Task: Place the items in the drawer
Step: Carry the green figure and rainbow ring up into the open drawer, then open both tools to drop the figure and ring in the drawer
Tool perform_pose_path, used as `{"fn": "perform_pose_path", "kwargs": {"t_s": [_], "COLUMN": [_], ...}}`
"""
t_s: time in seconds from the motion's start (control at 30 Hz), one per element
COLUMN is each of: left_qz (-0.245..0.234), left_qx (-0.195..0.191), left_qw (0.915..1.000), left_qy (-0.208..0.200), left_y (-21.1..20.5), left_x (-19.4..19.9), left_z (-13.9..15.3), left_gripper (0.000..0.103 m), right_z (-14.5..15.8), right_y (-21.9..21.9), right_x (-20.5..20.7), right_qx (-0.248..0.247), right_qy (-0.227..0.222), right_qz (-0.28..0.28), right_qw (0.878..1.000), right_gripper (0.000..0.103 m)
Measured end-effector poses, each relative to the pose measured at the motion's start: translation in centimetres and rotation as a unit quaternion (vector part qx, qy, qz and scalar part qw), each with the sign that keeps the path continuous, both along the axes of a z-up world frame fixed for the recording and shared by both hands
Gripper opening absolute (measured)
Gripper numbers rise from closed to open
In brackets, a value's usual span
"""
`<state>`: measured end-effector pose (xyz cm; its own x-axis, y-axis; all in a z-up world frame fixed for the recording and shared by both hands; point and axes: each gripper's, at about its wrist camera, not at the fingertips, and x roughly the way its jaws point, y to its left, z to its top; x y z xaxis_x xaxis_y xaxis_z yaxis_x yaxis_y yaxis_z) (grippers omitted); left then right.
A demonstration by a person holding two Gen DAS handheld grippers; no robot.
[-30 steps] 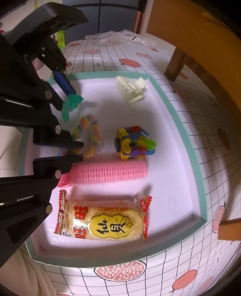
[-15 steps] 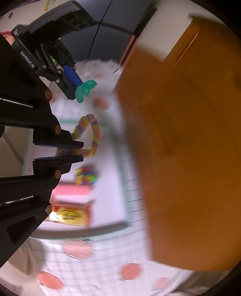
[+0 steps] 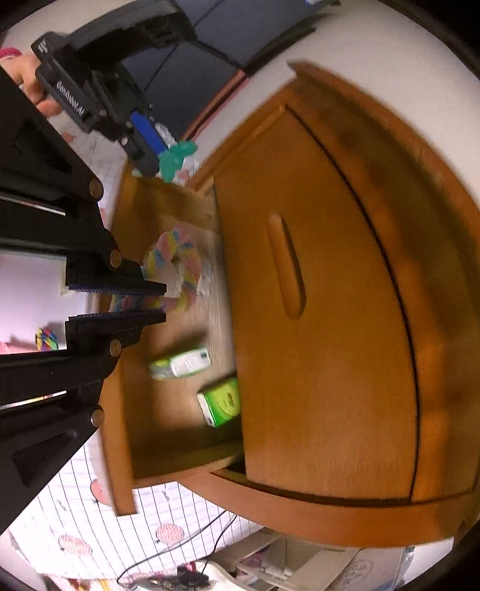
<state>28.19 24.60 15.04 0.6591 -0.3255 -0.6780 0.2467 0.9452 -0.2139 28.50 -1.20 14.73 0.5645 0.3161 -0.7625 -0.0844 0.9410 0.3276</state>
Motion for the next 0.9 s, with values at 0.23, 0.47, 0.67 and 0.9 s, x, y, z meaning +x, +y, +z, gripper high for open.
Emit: {"fn": "perform_pose_path", "kwargs": {"t_s": [0.23, 0.47, 0.67, 0.9], "left_qz": [0.021, 0.031, 0.03, 0.004], "left_qx": [0.001, -0.002, -0.013, -0.021], "left_qw": [0.9996, 0.9994, 0.9994, 0.9996], "left_qy": [0.018, 0.012, -0.012, -0.017], "left_y": [0.6, 1.6, 1.5, 0.5], "left_x": [1.6, -0.2, -3.2, -8.9], "left_z": [-1.0, -0.7, 0.6, -1.3], "left_gripper": [0.042, 0.056, 0.071, 0.08], "right_z": [-1.1, -0.8, 0.5, 0.6], "right_y": [-0.9, -1.6, -2.4, -3.5], "right_x": [2.4, 2.0, -0.9, -7.1], "right_qx": [0.007, 0.0, -0.008, -0.006], "right_qy": [0.028, 0.022, -0.012, -0.042], "right_qz": [-0.015, -0.016, -0.006, 0.008], "right_qw": [0.999, 1.0, 1.0, 0.999], "right_gripper": [0.013, 0.031, 0.06, 0.071]}}
